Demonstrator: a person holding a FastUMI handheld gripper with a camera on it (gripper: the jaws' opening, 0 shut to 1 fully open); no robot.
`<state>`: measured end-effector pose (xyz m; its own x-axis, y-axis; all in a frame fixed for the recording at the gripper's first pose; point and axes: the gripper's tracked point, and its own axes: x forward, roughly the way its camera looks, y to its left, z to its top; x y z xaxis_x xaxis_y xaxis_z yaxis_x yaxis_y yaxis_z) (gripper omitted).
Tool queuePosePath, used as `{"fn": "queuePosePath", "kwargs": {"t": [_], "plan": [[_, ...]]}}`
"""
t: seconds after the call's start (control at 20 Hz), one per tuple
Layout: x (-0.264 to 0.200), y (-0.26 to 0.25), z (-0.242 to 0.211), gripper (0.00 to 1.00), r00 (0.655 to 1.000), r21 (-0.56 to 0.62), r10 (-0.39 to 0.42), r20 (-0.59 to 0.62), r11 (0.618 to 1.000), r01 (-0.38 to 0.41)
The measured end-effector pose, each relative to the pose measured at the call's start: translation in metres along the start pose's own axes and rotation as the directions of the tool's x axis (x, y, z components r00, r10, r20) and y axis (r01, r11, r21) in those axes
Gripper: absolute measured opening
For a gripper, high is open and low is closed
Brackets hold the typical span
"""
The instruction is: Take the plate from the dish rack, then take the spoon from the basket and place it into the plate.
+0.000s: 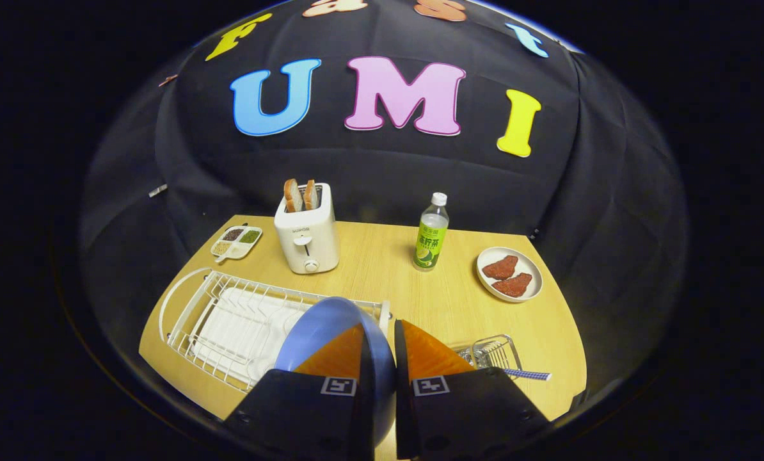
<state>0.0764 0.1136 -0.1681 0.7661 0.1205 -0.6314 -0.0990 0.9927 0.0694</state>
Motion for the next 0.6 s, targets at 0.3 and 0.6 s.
{"fn": "queuePosePath", "kwargs": {"t": [0.3,0.6], "plan": [[-0.063,-0.070,-0.053,0.17,0.994,0.046,0.105,-0.038,0.994,-0.103],[-0.086,-0.138,-0.141,0.17,0.965,0.126,0.170,-0.198,0.981,-0.147]]}}
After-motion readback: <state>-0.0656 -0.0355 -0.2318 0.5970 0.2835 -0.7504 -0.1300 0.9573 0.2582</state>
